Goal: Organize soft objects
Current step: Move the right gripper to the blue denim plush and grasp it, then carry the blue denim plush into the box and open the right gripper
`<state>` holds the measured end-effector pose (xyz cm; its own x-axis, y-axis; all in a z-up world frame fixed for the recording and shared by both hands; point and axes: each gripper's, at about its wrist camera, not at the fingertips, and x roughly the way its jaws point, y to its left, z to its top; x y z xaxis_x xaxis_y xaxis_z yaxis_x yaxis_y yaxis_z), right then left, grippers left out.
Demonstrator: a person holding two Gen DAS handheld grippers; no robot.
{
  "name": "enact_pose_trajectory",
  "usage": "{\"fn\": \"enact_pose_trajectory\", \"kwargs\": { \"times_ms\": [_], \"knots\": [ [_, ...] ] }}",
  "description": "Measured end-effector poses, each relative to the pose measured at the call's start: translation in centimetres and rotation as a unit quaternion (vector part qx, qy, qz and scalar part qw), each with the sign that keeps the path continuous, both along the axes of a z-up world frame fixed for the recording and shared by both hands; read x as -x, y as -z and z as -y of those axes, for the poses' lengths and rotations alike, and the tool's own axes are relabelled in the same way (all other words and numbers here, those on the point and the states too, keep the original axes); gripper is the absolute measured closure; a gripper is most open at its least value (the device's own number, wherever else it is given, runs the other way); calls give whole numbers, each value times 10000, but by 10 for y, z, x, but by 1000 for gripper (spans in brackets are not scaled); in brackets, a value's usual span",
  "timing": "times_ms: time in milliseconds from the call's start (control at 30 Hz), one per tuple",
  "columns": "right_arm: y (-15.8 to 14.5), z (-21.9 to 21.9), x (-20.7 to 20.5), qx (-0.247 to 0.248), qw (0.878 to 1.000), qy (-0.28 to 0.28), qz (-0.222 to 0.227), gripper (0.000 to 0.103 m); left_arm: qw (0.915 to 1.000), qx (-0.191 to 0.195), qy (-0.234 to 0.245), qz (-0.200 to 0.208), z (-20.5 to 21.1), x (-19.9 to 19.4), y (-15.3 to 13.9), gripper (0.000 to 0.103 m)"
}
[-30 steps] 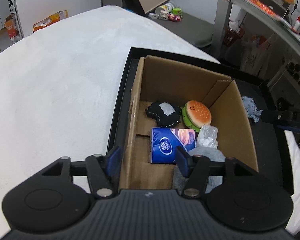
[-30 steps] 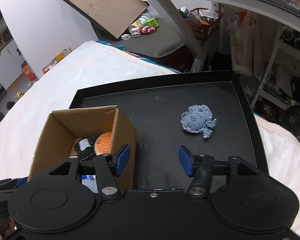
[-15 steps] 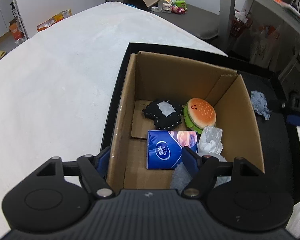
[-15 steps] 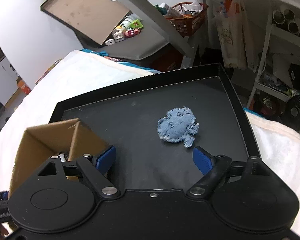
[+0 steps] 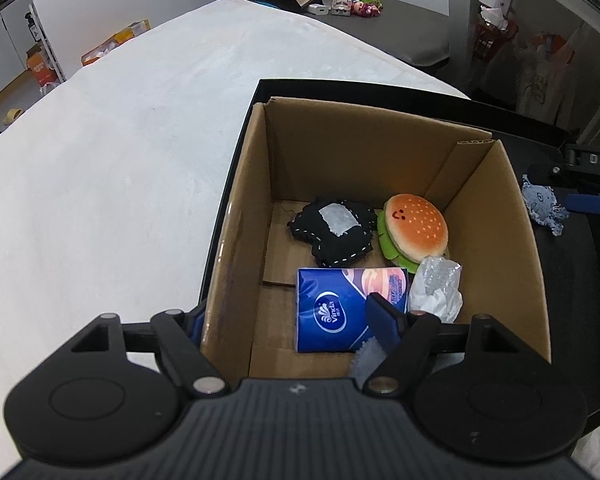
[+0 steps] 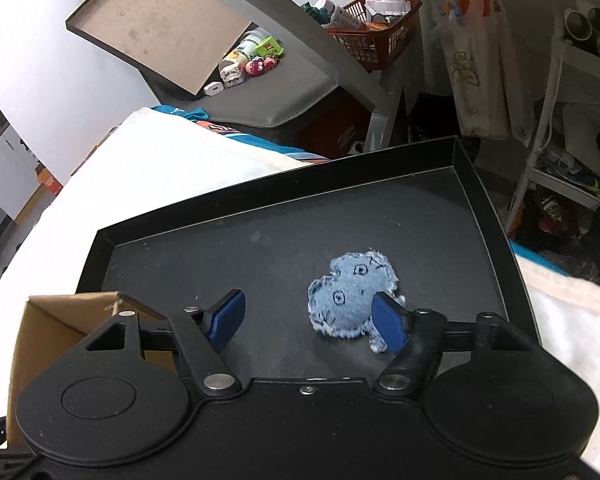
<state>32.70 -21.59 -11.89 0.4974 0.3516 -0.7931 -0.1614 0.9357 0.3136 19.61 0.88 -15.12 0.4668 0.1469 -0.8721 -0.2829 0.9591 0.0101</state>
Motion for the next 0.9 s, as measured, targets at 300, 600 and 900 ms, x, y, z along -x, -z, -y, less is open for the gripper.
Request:
{"fn": "enact_pose_trajectory", "kwargs": {
  "times_ms": [300, 600, 900],
  "knots": [
    [32, -14, -13, 302, 9989, 92, -335, 34, 10000, 4, -31, -61, -1, -5, 3, 27],
    [29, -22, -16, 1011, 9948, -31, -75, 72, 9999, 81, -48, -38, -2, -3, 3, 27],
    [11, -4, 4, 776, 9969, 27, -148, 80, 9998, 206, 7, -23, -6, 8, -2, 27]
  ]
}}
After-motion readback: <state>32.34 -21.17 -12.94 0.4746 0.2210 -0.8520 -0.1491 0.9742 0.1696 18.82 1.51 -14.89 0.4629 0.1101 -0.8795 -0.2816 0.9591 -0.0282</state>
